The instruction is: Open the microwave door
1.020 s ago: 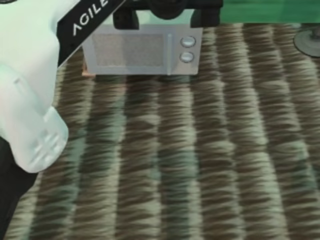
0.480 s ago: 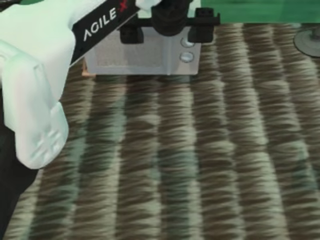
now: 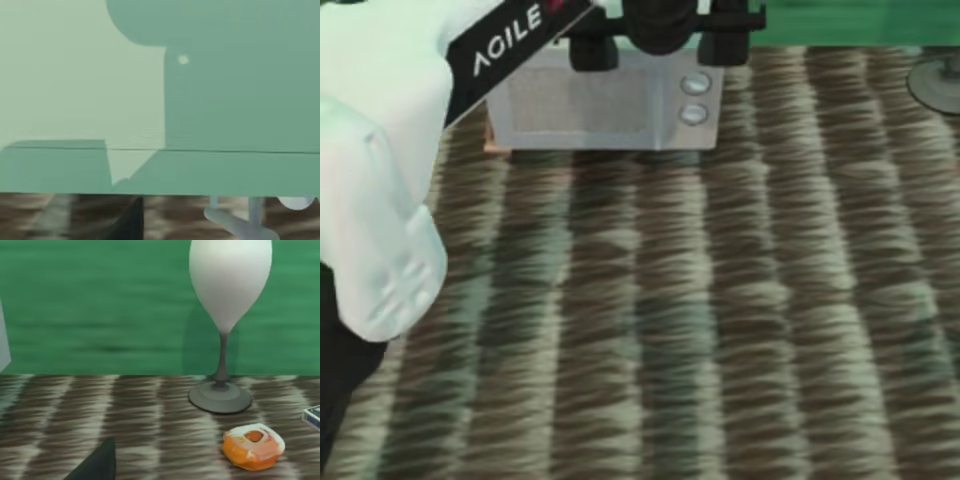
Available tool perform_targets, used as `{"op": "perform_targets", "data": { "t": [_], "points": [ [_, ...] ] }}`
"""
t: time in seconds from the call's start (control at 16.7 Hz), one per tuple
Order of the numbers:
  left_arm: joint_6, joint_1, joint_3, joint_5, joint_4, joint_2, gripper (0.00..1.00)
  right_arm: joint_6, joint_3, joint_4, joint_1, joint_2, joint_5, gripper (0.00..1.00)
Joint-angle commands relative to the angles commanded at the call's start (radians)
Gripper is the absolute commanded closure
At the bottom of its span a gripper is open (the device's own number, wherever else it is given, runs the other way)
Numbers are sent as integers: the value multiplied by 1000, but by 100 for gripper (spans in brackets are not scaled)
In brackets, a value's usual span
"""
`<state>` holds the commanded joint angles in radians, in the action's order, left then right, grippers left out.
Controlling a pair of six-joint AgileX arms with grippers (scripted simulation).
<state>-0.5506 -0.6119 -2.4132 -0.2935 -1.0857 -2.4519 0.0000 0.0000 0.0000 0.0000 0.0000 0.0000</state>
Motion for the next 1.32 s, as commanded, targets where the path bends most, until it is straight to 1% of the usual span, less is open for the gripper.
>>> {"op": "perform_targets", "data": {
  "t": [0.48, 0.54, 0.96, 1.02, 1.14, 1.32],
  "points": [
    [0, 0, 0, 0, 0, 0, 98, 0, 0, 0, 0, 0, 0, 0],
    [0, 0, 0, 0, 0, 0, 100, 0, 0, 0, 0, 0, 0, 0],
    [0, 0, 0, 0, 0, 0, 100, 0, 0, 0, 0, 0, 0, 0],
    [-5, -25, 38, 9, -2, 25, 100, 0, 0, 0, 0, 0, 0, 0],
    [-6, -26, 56, 5, 8, 36, 100, 0, 0, 0, 0, 0, 0, 0],
    [-14, -26, 148, -5, 48, 86, 100, 0, 0, 0, 0, 0, 0, 0]
  ]
}}
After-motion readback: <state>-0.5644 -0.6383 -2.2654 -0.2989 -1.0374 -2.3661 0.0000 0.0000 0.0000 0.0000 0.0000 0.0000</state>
